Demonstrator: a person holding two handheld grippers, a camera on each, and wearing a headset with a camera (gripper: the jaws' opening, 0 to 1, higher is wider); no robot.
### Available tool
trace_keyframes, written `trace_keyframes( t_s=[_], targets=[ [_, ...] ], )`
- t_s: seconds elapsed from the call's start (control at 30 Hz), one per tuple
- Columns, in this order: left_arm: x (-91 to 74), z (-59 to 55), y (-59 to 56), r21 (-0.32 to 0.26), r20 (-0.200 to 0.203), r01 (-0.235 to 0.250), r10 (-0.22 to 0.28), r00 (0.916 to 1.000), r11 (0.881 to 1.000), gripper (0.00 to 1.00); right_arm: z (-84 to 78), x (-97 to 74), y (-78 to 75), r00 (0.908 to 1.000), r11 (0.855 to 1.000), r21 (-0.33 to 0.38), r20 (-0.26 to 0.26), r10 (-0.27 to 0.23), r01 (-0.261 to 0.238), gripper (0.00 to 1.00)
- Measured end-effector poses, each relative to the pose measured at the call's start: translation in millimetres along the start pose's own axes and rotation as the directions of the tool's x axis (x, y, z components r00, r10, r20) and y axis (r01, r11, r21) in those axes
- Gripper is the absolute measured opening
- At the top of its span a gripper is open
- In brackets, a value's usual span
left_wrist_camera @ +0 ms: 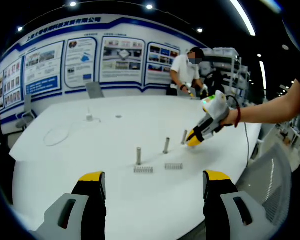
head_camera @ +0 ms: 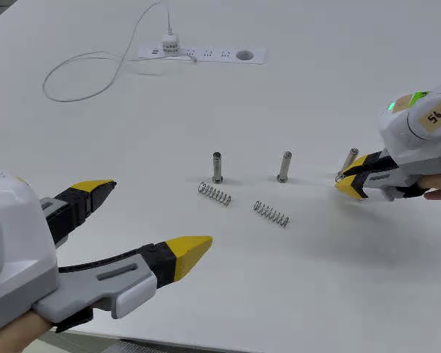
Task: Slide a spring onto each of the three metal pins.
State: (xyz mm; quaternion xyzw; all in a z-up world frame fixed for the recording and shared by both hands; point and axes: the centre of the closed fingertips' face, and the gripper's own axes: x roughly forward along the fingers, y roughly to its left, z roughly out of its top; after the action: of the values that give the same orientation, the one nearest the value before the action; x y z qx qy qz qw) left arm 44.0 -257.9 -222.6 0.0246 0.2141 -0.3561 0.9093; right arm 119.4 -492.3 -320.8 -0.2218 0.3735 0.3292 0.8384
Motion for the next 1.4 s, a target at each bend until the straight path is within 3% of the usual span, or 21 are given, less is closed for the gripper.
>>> trace_keyframes(
  t_s=[0.2,0.37,0.53,0.7,0.87,0.97,1.1,1.17,1.4],
  targets=[
    [0.7,0.6,-1.3,0.002,0.002,0.004,-0.004,1.0000,1.000,0.81,6.2,-6.8,0.5,0.9991,0.999,0.045,0.043,0.000,-0.002,0.11],
    [1.8,1.5,-2.3,0.004,0.005,0.007,-0.007,1.0000,1.000,0.81,16.8,-14.1,-1.8,0.9937,0.994,0.114,0.112,-0.006,-0.007,0.11],
    [2.1,2.3,-2.9,0.006,0.006,0.009,-0.009,0.9999,1.000,0.81,35.5,-26.0,-7.1,0.9782,0.983,0.181,0.206,-0.020,-0.018,0.11],
    [2.3,2.5,-3.9,0.009,0.005,0.010,-0.010,0.9999,1.000,0.81,51.9,-35.6,-13.9,0.9539,0.965,0.257,0.298,-0.037,-0.043,0.11],
    [2.4,2.9,-4.3,0.009,0.005,0.009,-0.009,0.9999,1.000,0.81,57.5,-40.0,-19.1,0.9417,0.960,0.275,0.334,-0.044,-0.053,0.11],
    [2.2,3.9,-4.2,0.007,0.010,0.008,-0.008,0.9999,1.000,0.81,62.5,-43.7,-25.9,0.9285,0.954,0.295,0.366,-0.065,-0.049,0.11],
    [2.0,5.4,-4.3,0.003,0.021,0.006,-0.006,0.9998,1.000,0.81,64.6,-45.9,-32.3,0.9182,0.949,0.314,0.387,-0.085,-0.045,0.11],
    [2.2,6.5,-4.4,-0.001,0.029,0.007,-0.007,0.9996,1.000,0.81,66.1,-46.4,-35.7,0.9083,0.939,0.340,0.408,-0.093,-0.057,0.11],
    [3.3,7.0,-4.7,-0.006,0.034,0.010,-0.010,0.9994,1.000,0.81,63.3,-43.5,-44.0,0.9026,0.926,0.373,0.415,-0.114,-0.054,0.11]
  ],
)
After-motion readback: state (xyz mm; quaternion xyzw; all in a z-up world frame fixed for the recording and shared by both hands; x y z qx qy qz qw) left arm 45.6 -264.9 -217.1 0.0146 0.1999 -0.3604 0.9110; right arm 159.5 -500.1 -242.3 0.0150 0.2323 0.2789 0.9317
